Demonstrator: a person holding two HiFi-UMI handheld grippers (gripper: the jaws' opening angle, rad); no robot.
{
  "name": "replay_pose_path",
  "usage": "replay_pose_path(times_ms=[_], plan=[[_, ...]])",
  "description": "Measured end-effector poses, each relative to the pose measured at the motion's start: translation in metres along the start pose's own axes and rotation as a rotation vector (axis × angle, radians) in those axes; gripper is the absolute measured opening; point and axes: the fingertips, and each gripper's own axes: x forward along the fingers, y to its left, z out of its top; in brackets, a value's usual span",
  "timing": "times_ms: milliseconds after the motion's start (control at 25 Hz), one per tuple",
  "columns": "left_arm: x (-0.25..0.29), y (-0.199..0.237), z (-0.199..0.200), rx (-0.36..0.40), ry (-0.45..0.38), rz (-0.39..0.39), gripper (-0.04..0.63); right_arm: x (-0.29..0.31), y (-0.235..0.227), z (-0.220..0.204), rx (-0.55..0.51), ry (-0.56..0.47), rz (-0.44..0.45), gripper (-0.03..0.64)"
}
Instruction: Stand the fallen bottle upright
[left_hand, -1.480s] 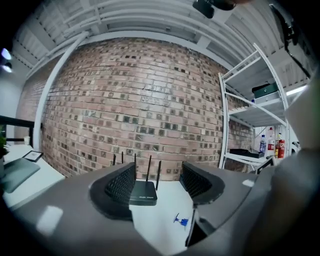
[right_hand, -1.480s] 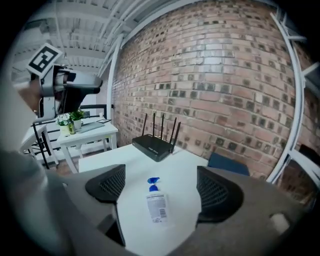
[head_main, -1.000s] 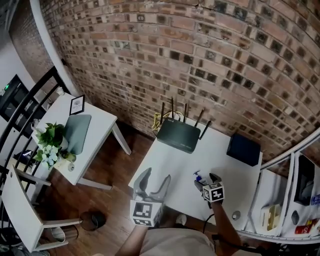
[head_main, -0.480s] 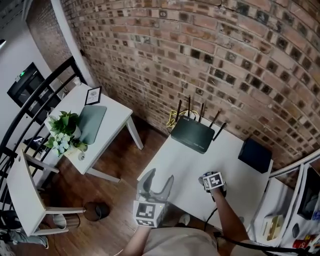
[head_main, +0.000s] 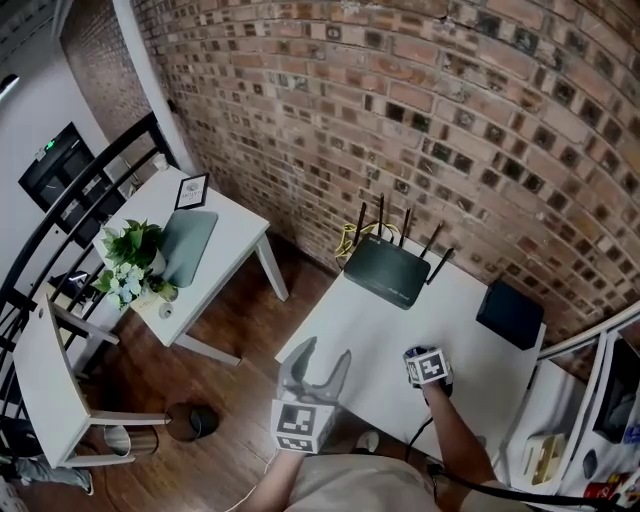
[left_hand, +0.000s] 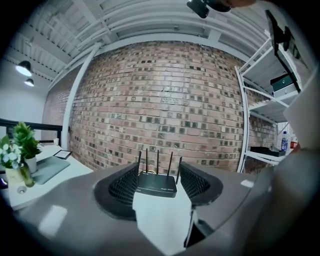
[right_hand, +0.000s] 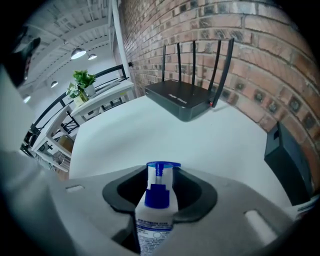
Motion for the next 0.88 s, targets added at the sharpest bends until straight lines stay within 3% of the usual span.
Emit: replay_pose_path(times_ms=[160, 400, 440, 480, 880], plan=[[0.003, -0.008, 0.0, -0.001, 0.003, -0.026, 0.284, -0.024, -0.003, 0.005, 0.028, -0.09, -0.045, 0.135], [0.008, -0.028, -0.001, 0.009, 0.01, -0.091, 0.284, -0.071, -0.021, 0.004, 0.164, -0.245, -0.108, 0.108], [0.009, -0.032, -0.002, 0.011, 0.013, -0.103, 0.284, -0.08, -0.024, 0.002, 0.183, -0.269, -0.119, 0.061], [0.01, -0.036, -0.003, 0.014, 0.015, -0.117, 0.284, -0.087, -0.026, 0.0, 0.201, -0.291, -0.131, 0.061], [0.023, -0.098, -0.008, 0.047, 0.036, -0.312, 0.284, -0.15, -0.037, -0.04, 0.36, -0.49, -0.27, 0.061]])
